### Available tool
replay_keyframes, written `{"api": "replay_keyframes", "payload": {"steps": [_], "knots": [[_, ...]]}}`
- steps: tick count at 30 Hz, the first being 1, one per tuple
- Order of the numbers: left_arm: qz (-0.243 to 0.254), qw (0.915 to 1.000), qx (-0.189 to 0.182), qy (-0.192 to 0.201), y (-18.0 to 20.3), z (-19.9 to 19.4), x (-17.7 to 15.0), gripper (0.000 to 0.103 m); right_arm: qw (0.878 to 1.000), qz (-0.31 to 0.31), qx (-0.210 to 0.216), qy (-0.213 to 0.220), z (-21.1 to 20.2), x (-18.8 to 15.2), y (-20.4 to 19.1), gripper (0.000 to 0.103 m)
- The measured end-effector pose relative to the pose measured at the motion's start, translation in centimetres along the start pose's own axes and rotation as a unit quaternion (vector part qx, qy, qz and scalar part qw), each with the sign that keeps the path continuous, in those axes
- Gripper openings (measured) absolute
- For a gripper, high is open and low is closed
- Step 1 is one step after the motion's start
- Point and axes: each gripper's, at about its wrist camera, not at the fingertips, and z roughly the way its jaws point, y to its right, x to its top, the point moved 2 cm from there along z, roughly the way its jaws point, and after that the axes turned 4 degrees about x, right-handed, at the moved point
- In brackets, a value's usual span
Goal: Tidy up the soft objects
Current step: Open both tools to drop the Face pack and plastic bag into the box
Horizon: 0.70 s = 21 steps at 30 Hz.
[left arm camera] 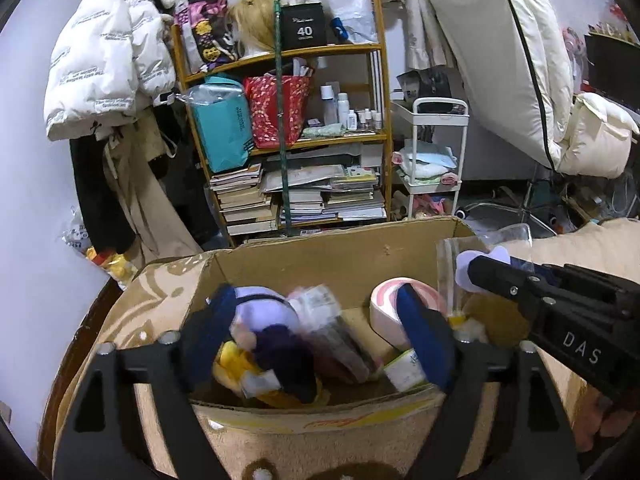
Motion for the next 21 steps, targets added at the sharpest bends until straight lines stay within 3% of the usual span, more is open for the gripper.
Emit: {"api": "replay_keyframes", "payload": {"steps": [11,15,19,21], "knots": [[0.001,0.9995,0.030,0.008,-1.4,-1.9,-0.3,0.094,1.000,-0.003,0.005,0.007,-1.1,0.4,-0.3,0.018],[0.000,0.9988,0.047,0.011,-2.3,-3.0,-0.7,0.095,1.000,-0.007,0.005,0.014,-1.9,0.5,-0.7,0.033],[0.000,0.9978,0.064,0.015,-3.2,-4.5,-1.1,0.096,1.000,-0.011,0.002,0.016,-3.0,0.4,-0.9,0.039],[-0.005,0.9977,0.066,0.015,-3.6,-5.2,-1.2,0.096,1.000,-0.016,-0.003,0.017,-3.6,0.4,-1.1,0.050]]}}
